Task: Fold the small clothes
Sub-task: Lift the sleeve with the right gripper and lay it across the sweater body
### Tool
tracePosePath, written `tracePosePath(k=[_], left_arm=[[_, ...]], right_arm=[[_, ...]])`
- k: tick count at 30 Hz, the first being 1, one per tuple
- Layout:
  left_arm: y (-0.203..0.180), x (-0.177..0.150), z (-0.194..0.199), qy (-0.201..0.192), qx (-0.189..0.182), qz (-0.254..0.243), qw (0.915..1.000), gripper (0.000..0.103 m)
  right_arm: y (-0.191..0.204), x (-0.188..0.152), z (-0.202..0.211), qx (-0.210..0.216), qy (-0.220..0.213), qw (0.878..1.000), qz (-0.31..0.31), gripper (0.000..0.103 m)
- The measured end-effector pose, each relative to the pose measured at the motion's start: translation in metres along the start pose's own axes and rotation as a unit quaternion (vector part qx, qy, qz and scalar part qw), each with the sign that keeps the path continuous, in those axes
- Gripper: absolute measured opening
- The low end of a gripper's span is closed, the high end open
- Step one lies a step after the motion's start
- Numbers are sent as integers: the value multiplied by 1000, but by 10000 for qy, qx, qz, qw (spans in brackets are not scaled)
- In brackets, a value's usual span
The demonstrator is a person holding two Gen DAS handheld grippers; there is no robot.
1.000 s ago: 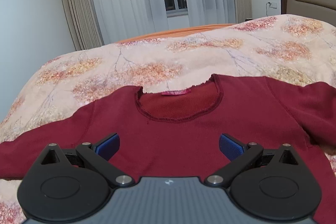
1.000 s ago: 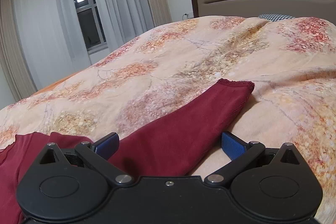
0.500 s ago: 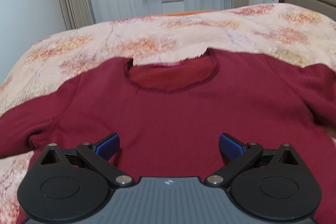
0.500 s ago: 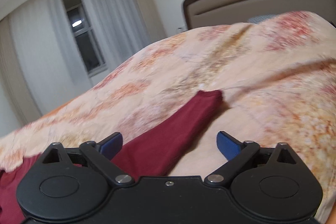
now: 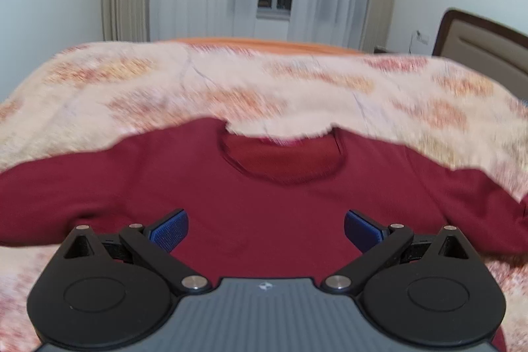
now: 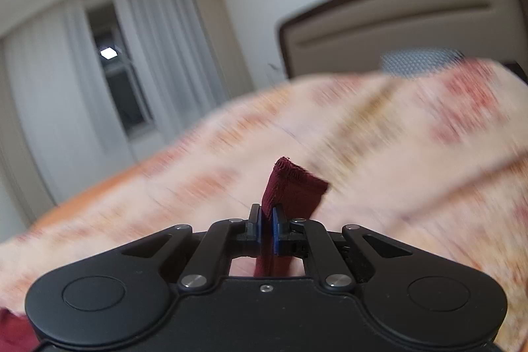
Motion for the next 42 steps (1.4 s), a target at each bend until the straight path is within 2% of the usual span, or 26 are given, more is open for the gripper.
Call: tracePosePath(k=[6,9,11,13,16,20,23,28,31,33,35,36,37,38,40,42], left_arm=[[51,23,32,-257,13,396,9989,103],[84,27,44,-384,158,590,9974,103],[108,28,50,-433,277,741,9959,103],[131,27,55,-467,405,877,9942,103],[163,22,60,-501,604,1051,9914,103],[199,14,62,-494,838,1217,9878,103],[220,6,60,-464,976,1295,9857,103],[242,-8,52,-385,1123,1432,9825,103],[244,-8,44,-470,1016,1548,9816,103],[238,-3,36,-539,872,1551,9826,103],[228,4,25,-599,756,1517,9837,103],[222,6,19,-614,696,1498,9843,103],[215,8,13,-628,607,1461,9854,103],[207,9,7,-615,543,1410,9866,103],[190,8,-6,-545,476,1247,9896,103],[173,3,-18,-433,487,985,9930,103]], right_arm=[[121,67,36,1128,-576,9911,407,6],[196,75,52,1809,-668,9782,767,6],[247,65,59,2266,-633,9659,1078,6],[296,44,65,2634,-579,9517,1467,6],[363,-6,69,3114,-410,9268,2059,6],[433,-94,77,3618,-45,8888,2813,6],[467,-164,85,3921,361,8587,3280,6],[503,-265,107,4098,819,8079,4155,6],[513,-308,125,4166,943,7842,4501,6],[511,-324,131,4213,995,7719,4656,8],[500,-327,136,4286,1060,7682,4636,21],[493,-324,137,4312,1114,7686,4592,24],[487,-324,135,4319,1154,7701,4551,35],[478,-318,136,4297,1148,7734,4517,50],[458,-303,132,4213,1096,7829,4445,69],[431,-284,125,3982,952,7989,4407,76]])
Point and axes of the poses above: each gripper's, at about its wrist camera, not at the fingertips, and z roughly against the way its jaws point, y to its left, x to its top, the point moved 10 cm from there along -z, roughly the way its jaws point, and after that the axes turned 1 degree about y, right-handed, at the moved point
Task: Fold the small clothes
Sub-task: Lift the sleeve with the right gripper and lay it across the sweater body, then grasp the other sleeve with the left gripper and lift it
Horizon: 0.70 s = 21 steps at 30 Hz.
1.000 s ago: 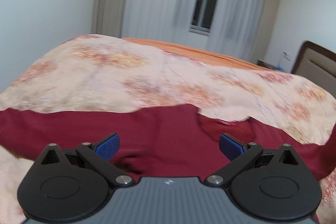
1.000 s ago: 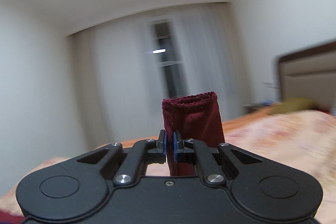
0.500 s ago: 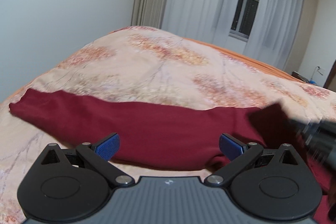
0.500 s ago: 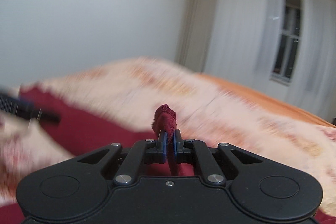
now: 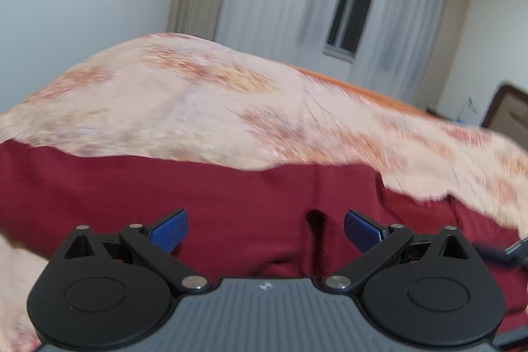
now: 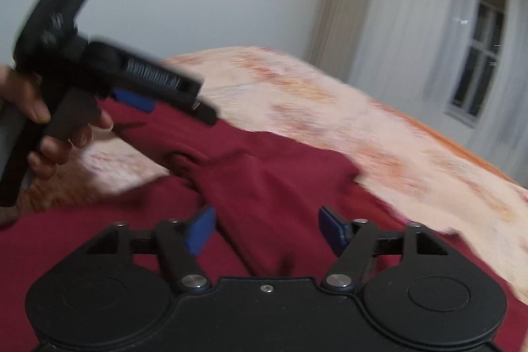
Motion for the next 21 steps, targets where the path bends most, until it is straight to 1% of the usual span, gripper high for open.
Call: tracePosePath(k=[2,3,5,6,7,8,10,12,14,16,19,21], left_arm=[[-12,-11,-7,71,96,-261,9996,103],[-15,-16,-10,109,207,-362,9991,103],[-15,-26,-16,248,591,-521,9966,103],[-13,-30,-18,326,765,-579,9949,103],[-11,-33,-19,365,863,-604,9938,103],[-11,-34,-19,368,879,-598,9936,103],[-9,-34,-17,374,891,-556,9938,103],[-6,-33,-17,418,920,-529,9935,103],[-5,-32,-15,414,893,-497,9939,103],[-3,-30,-8,378,797,-391,9953,103],[9,-26,10,322,571,-20,9978,103],[25,-24,25,289,466,298,9980,103]], right_arm=[[-31,-14,22,-545,-14,9985,-27,90],[-48,-22,34,-862,-19,9963,-50,94],[-84,-41,50,-1492,59,9887,-164,97],[-103,-51,55,-1823,142,9828,-249,100],[-121,-62,62,-2172,233,9752,-349,100],[-139,-74,67,-2483,329,9670,-464,100],[-168,-97,75,-2909,511,9522,-781,100],[-188,-121,75,-3159,743,9392,-1119,101],[-198,-139,71,-3192,928,9327,-1401,101],[-199,-145,69,-3131,931,9324,-1548,102],[-195,-143,72,-3229,886,9317,-1407,102],[-189,-138,74,-3223,817,9342,-1291,102]])
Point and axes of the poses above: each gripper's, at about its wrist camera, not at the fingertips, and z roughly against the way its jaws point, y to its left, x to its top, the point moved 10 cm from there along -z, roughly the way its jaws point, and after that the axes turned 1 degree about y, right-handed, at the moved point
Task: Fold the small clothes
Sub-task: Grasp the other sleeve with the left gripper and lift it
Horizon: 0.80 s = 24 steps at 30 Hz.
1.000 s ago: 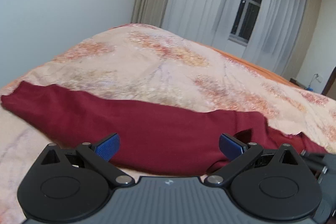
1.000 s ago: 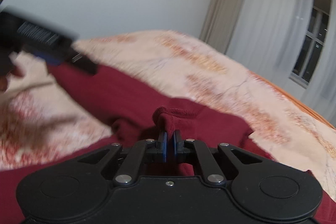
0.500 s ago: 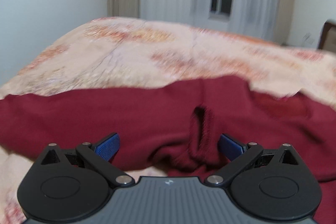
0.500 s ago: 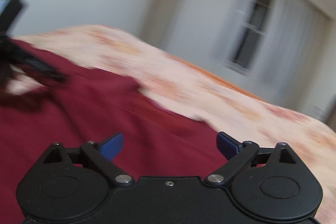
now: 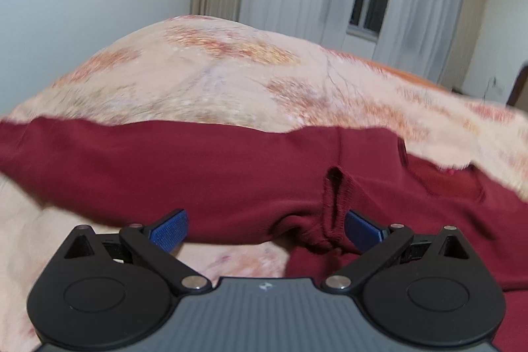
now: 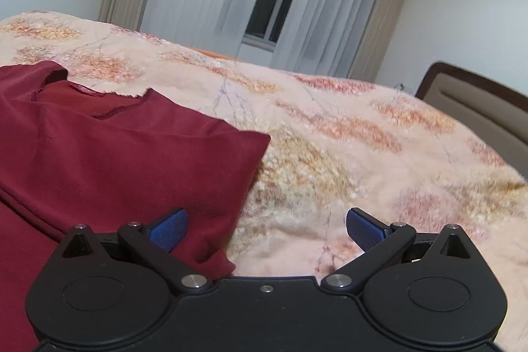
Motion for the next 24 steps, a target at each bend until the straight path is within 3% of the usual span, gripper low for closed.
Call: tracePosePath(k=[2,5,8,10,12,16,19,22,24], left_arm=[[24,3,12,13,65,301,9995,103],[71,10,27,-77,447,651,9968,103],[124,14,34,-173,885,1051,9904,103],[156,16,34,-247,949,1479,9841,103],[186,17,34,-366,873,2114,9728,103],[234,24,33,-862,616,3385,9350,102],[255,32,30,-1079,743,3758,9174,88],[267,36,24,-1153,835,3934,9083,52],[274,38,19,-1213,900,4054,9016,40]], right_arm=[[2,2,12,108,-102,9999,20,102],[9,10,29,395,-233,9989,-39,102],[19,14,49,827,-362,9958,-153,102],[28,16,61,1098,-409,9929,-204,102],[36,16,72,1305,-440,9902,-218,102],[51,16,86,1602,-410,9859,-258,102],[61,17,94,1677,-457,9846,-167,102],[66,17,95,1743,-461,9835,-136,102],[68,16,94,1768,-425,9832,-140,102]])
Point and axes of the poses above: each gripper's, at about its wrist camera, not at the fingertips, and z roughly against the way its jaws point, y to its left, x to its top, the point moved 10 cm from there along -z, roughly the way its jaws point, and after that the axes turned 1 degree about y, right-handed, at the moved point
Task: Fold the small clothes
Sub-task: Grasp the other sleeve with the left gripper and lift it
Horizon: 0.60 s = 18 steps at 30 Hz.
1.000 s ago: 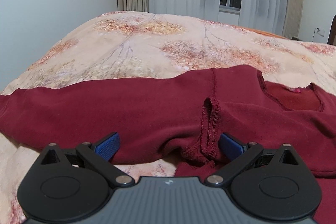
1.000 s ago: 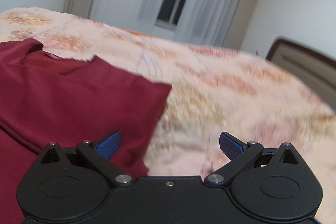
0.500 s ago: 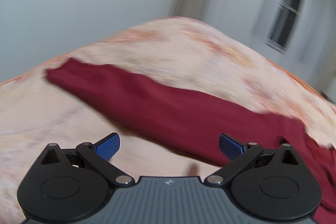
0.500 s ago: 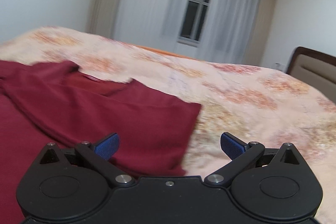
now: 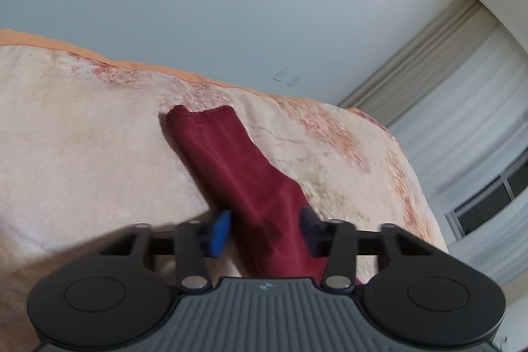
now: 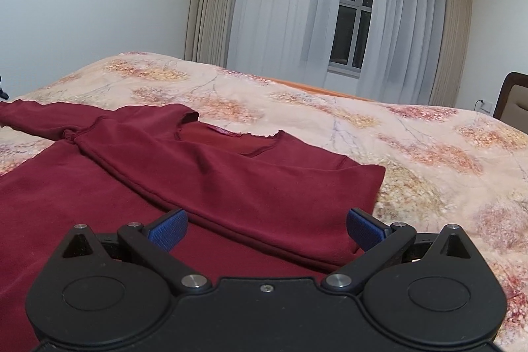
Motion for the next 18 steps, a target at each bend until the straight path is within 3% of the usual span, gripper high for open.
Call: tracePosePath(k=[1,2,6,10,13,16,18], left_arm=[[1,1,-3,-43,22,46,10000,30],[2,3,-5,-69,63,57,9999,13],[-16,7,-5,-313,3,-169,9994,6],[-75,7,16,-824,-504,-1146,9887,5],[-133,-8,44,-1148,-1108,-2025,9662,5],[-189,-42,74,-1345,-1768,-2924,9301,5],[-219,-73,88,-1246,-2177,-3391,9067,5]], right_arm=[[0,-1,-1,7,12,10000,-3,102],[1,-1,-1,15,22,10000,-2,102],[2,-3,0,41,20,10000,13,102],[-1,-2,3,51,-23,10000,-29,102],[-3,-1,5,56,-63,9999,-84,102],[-5,-1,7,49,-116,9998,-145,102],[-6,0,9,52,-138,9997,-183,102]])
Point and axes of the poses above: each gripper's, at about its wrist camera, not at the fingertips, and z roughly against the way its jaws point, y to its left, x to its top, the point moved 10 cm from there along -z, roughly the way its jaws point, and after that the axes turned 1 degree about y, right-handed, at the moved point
